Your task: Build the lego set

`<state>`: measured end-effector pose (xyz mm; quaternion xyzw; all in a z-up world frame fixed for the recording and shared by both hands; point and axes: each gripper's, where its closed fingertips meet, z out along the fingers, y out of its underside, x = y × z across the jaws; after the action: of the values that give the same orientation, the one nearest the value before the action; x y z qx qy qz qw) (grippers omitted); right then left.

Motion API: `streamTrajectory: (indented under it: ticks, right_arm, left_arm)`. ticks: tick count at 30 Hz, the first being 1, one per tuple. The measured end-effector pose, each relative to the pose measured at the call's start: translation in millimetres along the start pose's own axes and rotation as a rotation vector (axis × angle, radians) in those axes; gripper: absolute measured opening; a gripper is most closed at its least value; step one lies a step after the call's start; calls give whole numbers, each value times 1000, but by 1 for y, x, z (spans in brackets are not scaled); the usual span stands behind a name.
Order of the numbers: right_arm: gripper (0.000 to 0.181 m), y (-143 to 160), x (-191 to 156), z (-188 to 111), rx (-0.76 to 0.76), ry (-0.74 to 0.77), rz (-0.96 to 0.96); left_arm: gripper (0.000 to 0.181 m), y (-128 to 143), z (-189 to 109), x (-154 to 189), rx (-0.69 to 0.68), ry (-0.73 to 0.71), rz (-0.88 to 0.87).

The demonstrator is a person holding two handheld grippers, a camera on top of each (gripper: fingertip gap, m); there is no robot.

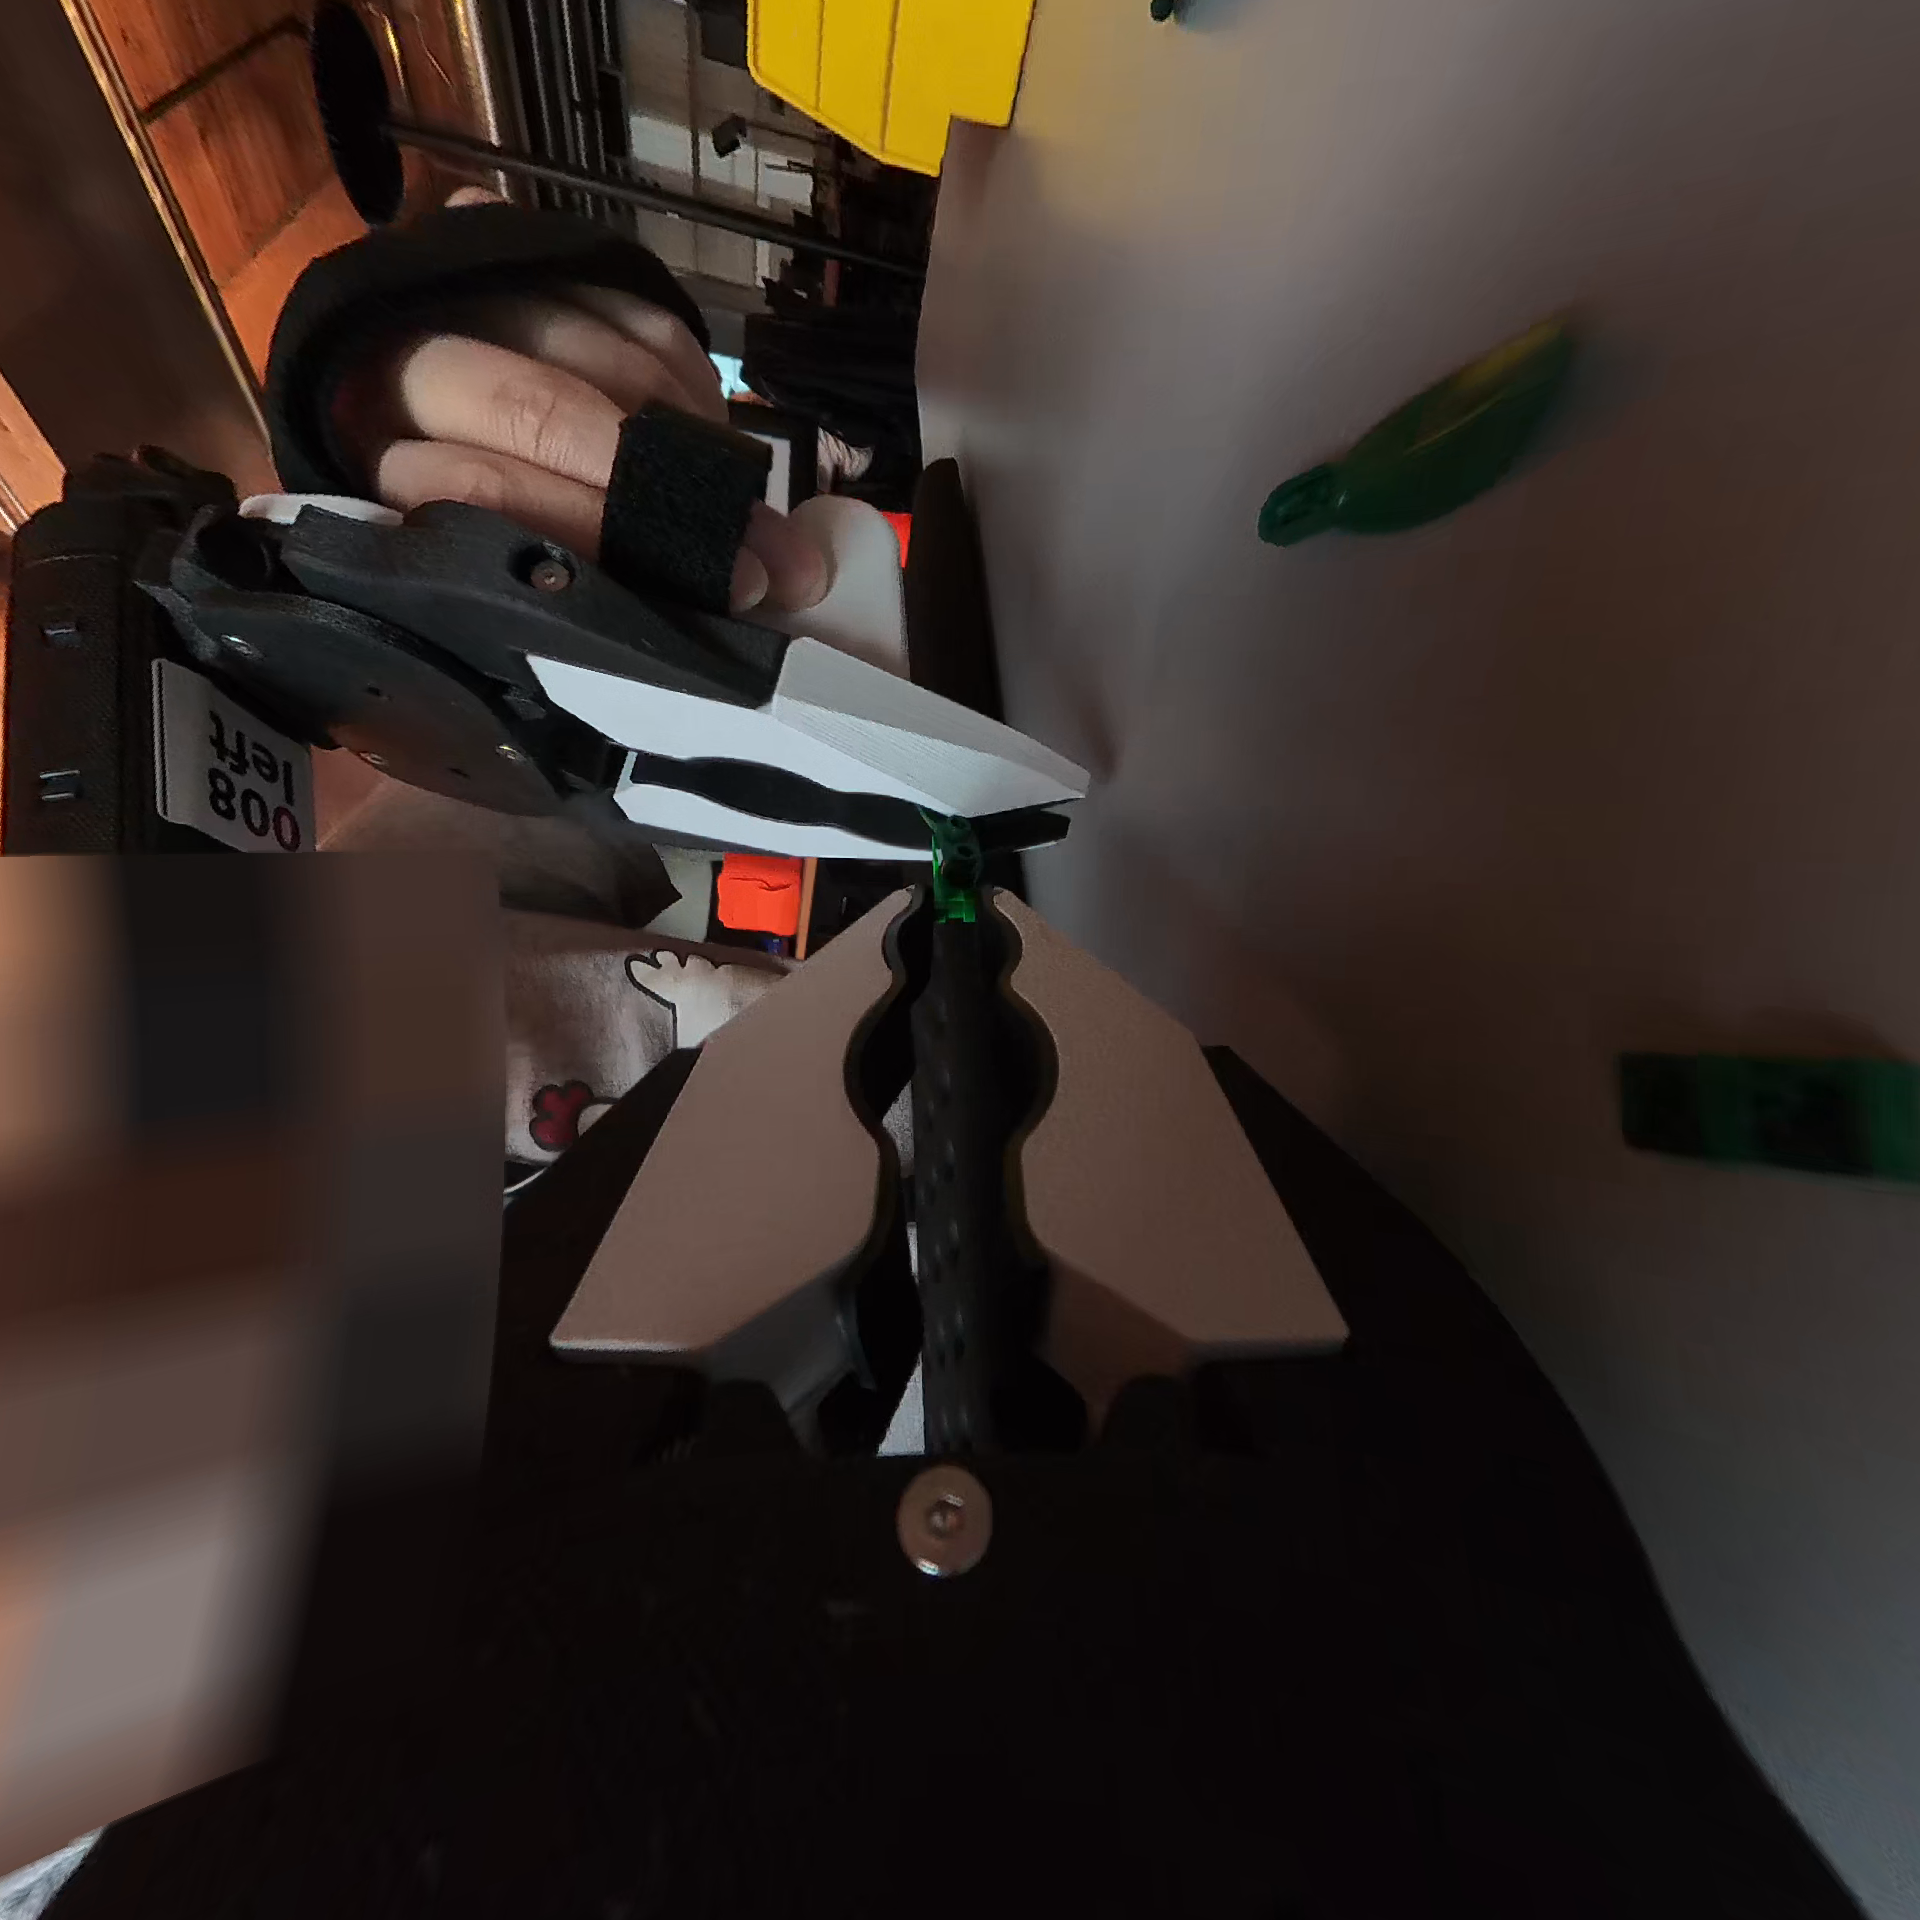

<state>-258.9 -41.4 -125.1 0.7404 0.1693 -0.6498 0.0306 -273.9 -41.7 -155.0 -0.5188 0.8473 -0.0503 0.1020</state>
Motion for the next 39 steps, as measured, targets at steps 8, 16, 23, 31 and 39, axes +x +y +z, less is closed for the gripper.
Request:
streamTrajectory:
  ticks: [8,16,23,31,39]
  right_arm:
    - [6,-2,1,-5,29,-35,9]
    - [5,3,4,6,10,-40,25]
    - [5,-5,1,-4,74,-88,45]
    - [5,-12,-10,-13,125,-174,59]
    - [5,-16,-9,-12,146,-167,52]
  left_arm:
    - [11,-1,-1,-4,-45,-41,93]
    - [0,1,-4,-12,-94,-68,171]
    - [1,-2,-5,-15,-21,-19,31]
    - [8,-6,-13,-16,75,-30,-4]
    - [9,-5,-12,-19,97,-79,-9]
